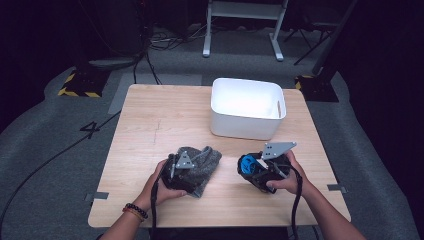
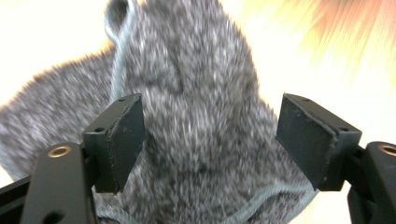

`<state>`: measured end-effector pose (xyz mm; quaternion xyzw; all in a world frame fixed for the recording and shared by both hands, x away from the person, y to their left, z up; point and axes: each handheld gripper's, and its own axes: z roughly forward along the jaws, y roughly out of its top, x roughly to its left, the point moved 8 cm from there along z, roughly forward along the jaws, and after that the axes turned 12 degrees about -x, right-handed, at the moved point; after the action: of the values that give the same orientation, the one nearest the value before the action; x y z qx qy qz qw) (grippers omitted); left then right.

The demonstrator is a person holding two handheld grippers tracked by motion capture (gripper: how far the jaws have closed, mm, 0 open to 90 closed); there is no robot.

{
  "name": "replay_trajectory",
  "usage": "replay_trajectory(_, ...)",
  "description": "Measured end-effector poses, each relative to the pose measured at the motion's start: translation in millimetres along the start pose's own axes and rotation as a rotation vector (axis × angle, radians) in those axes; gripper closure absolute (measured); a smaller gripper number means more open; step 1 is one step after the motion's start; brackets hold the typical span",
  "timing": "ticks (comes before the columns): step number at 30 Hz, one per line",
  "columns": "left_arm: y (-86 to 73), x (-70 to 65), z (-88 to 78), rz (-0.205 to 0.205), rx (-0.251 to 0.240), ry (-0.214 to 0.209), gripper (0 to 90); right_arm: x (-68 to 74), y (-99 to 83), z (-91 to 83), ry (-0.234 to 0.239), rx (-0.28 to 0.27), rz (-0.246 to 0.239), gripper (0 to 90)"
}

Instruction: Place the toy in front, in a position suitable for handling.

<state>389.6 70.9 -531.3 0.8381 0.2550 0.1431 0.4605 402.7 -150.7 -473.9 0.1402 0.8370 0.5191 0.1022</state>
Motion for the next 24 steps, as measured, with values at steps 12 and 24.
replay_trajectory(12,2.8,22.5,44.5,-0.070,0.181,0.039,23.0,-1.5,-3.6,-2.1,0.010,-0.009,0.003,26.6)
replay_trajectory(24,16.7,5.5,43.1,-0.037,0.095,-0.090,73.6,-2.6,-0.8,-3.6,0.021,-0.049,0.013,26.6)
